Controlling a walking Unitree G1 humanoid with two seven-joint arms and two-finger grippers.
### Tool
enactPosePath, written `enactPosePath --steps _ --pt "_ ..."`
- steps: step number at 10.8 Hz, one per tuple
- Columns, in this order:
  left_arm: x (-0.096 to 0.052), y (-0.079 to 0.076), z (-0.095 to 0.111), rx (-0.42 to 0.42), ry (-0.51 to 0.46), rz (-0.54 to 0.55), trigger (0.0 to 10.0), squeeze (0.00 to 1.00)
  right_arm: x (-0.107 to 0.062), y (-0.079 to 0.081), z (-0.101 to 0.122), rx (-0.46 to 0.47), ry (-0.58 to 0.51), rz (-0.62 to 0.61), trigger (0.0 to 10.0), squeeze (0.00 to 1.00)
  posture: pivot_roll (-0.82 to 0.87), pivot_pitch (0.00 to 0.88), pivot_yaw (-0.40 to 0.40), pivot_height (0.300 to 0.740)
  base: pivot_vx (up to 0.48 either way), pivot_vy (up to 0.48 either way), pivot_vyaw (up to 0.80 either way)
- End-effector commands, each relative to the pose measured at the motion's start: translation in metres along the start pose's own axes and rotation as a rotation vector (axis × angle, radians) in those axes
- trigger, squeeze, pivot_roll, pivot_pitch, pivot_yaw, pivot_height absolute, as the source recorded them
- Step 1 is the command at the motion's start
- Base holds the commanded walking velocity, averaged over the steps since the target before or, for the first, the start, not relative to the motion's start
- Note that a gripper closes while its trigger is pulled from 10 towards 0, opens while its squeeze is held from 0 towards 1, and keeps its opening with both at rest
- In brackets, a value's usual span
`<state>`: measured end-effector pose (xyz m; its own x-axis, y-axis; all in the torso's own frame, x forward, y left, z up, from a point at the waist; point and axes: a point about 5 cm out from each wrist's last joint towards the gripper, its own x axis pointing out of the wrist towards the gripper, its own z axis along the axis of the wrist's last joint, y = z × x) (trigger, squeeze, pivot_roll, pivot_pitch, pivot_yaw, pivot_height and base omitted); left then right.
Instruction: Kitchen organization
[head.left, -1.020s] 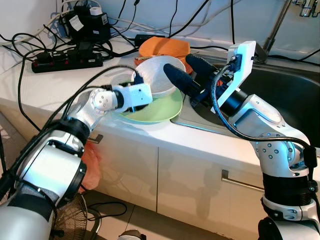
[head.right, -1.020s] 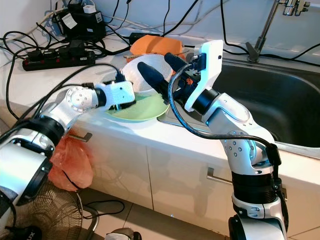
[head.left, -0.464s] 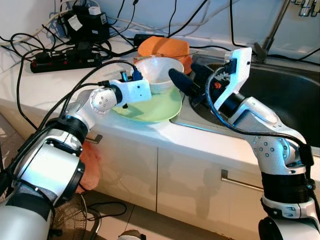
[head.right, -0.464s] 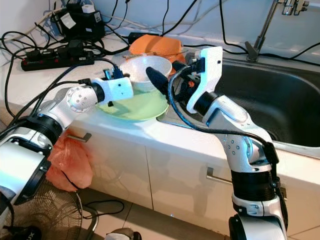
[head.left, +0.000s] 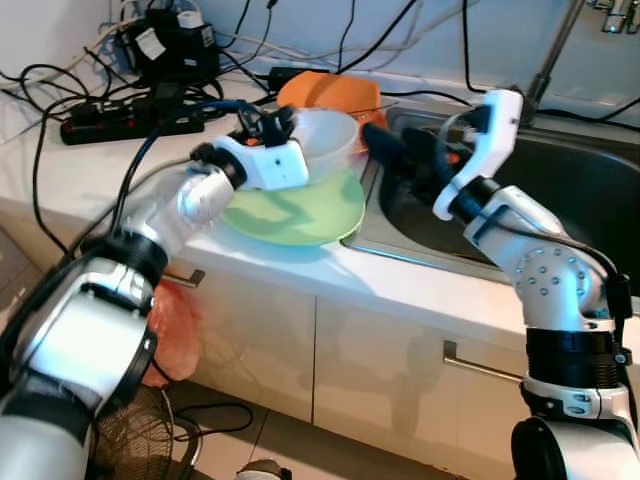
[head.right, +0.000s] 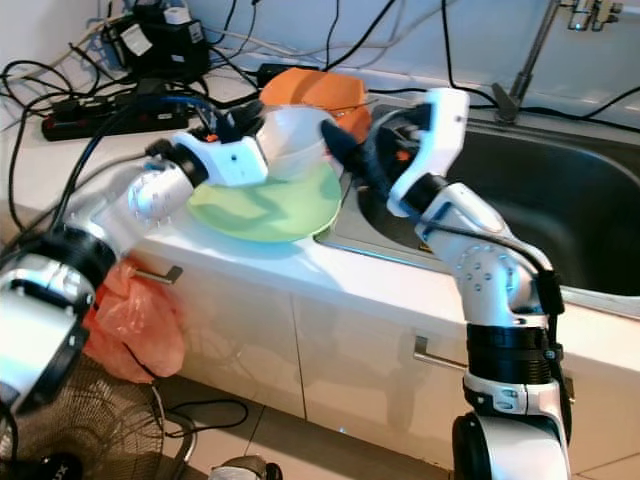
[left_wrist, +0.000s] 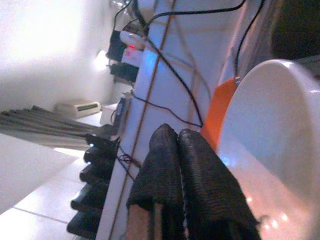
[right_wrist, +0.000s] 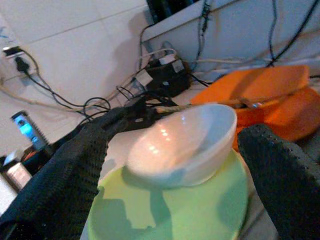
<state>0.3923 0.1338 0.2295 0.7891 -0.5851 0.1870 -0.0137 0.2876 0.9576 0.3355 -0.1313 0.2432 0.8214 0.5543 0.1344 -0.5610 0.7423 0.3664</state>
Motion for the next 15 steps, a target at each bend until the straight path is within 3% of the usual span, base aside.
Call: enactPosePath --steps 1,3,4,5,7,9,11,13,15 --pt "-0.007 -0.007 -0.001 0.011 -0.018 -0.013 0.0 0.00 0.001 -0.004 0.002 0.013 0.002 -0.024 10.0 0.00 0.21 0.006 0.018 0.740 0.000 0.000 0.00" --pt "-0.013 -0.017 -0.005 0.005 -0.010 -0.051 0.0 0.00 0.000 -0.005 0.001 0.017 0.007 -0.034 10.0 0.00 0.21 0.000 0.014 0.740 0.000 0.000 0.00" --pt "-0.014 -0.014 -0.008 0.054 -0.004 -0.032 4.4 0.00 0.000 -0.006 0.001 0.016 0.008 -0.041 10.0 0.00 0.21 0.000 0.016 0.740 0.000 0.000 0.00" --pt "-0.014 -0.006 -0.006 0.008 -0.024 0.016 10.0 1.00 0.000 -0.007 0.001 0.015 0.009 -0.045 10.0 0.00 0.21 0.000 0.018 0.740 0.000 0.000 0.00" --pt "-0.011 0.003 0.002 -0.031 -0.092 0.004 10.0 1.00 -0.001 -0.007 -0.001 0.015 0.010 -0.049 10.0 0.00 0.21 0.000 0.019 0.740 0.000 0.000 0.00" --pt "-0.006 0.009 0.015 -0.126 -0.194 -0.073 10.0 1.00 0.000 -0.007 -0.001 0.013 0.011 -0.046 10.0 0.00 0.21 0.000 0.022 0.740 0.000 0.000 0.00" --pt "-0.001 0.015 0.022 -0.232 -0.222 -0.197 10.0 1.00 0.000 -0.007 -0.002 0.010 0.012 -0.044 10.0 0.00 0.22 0.000 0.024 0.740 0.000 0.000 0.00" --pt "0.000 0.024 0.017 -0.302 -0.205 -0.256 10.0 1.00 0.000 -0.006 -0.003 0.010 0.015 -0.040 10.0 0.00 0.22 0.000 0.027 0.740 0.000 0.000 0.00" --pt "-0.005 0.022 -0.001 -0.371 -0.094 -0.350 10.0 1.00 -0.001 -0.005 -0.004 0.009 0.015 -0.037 10.0 0.00 0.21 0.000 0.031 0.740 0.000 0.000 0.00"
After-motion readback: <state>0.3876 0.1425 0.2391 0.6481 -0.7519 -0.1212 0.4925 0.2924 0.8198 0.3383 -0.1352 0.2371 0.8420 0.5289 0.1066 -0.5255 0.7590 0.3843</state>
